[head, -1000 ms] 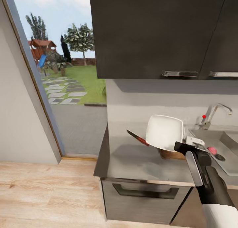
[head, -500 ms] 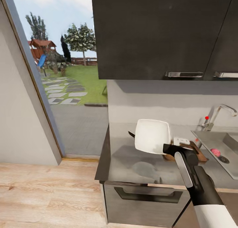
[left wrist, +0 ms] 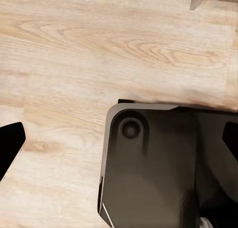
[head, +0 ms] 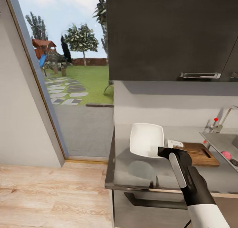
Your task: In the kitchen, take the Vidalia onion out of the sink, dice it on the chopping board with the paring knife, put the diced onion into the bowl on the countertop, then place both the paring knife and the chopping board into the sink.
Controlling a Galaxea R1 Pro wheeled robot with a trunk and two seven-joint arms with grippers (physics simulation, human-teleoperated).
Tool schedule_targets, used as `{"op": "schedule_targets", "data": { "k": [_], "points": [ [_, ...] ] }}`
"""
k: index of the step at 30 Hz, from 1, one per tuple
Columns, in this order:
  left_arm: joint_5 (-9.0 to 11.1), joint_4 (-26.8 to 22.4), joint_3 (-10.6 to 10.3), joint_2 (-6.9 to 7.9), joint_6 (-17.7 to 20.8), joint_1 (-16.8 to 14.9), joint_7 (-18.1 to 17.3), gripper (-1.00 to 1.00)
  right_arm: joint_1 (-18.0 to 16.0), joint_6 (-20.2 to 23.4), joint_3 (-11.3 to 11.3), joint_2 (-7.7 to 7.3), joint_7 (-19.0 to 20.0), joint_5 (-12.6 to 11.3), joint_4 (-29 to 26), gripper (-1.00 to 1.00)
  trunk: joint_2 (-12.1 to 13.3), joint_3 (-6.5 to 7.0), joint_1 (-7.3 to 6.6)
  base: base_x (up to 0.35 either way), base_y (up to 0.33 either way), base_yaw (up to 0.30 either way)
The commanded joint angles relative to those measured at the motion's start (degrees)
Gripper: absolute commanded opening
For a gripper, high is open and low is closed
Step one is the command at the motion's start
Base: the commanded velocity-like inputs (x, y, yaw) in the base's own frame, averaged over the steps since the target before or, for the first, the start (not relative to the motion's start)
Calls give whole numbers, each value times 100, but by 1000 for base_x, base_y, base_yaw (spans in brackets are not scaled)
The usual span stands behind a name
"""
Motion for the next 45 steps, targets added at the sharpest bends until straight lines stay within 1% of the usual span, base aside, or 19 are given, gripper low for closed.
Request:
{"op": "schedule_targets", "data": {
  "k": [1,9,16,20,24,34,36,38,40,45],
  "points": [
    [5,-4,8,-4,-10,0,-1,100,-6,16,2,0,-53,-62,-2,-100,-12,-11,5,125,258,0],
    [5,-4,8,-4,-10,0,-1,100,-6,16,18,10,-53,-62,10,-100,-12,-11,5,107,200,0],
    [5,-4,8,-4,-10,-1,-1,100,-6,55,20,10,-54,-62,10,-100,-12,-11,5,11,15,0],
    [5,-4,8,-4,-10,1,-1,100,-6,304,20,10,-54,-62,10,-100,-12,-11,5,0,1,0],
    [5,-4,8,-4,-10,-1,-1,100,-6,415,20,7,-54,-62,10,-100,-12,-11,5,0,0,0],
    [5,5,8,-4,-10,-1,-1,100,-6,437,24,-5,-37,-62,10,-100,-12,-11,5,0,0,0],
    [5,5,8,-4,-10,-2,-1,100,-6,438,60,4,-37,-67,10,-100,-12,-11,5,0,0,0],
    [5,5,8,-4,-10,-1,-1,100,-6,438,204,20,-36,-70,10,-100,-12,-11,5,0,0,0],
    [5,5,8,-4,-10,2,-1,100,-6,438,282,25,-36,-71,10,-100,-12,-11,5,0,0,0],
    [5,5,8,-4,-10,-1,-1,100,-6,439,331,52,-39,-71,28,-100,-12,-11,5,0,0,0]
  ]
}}
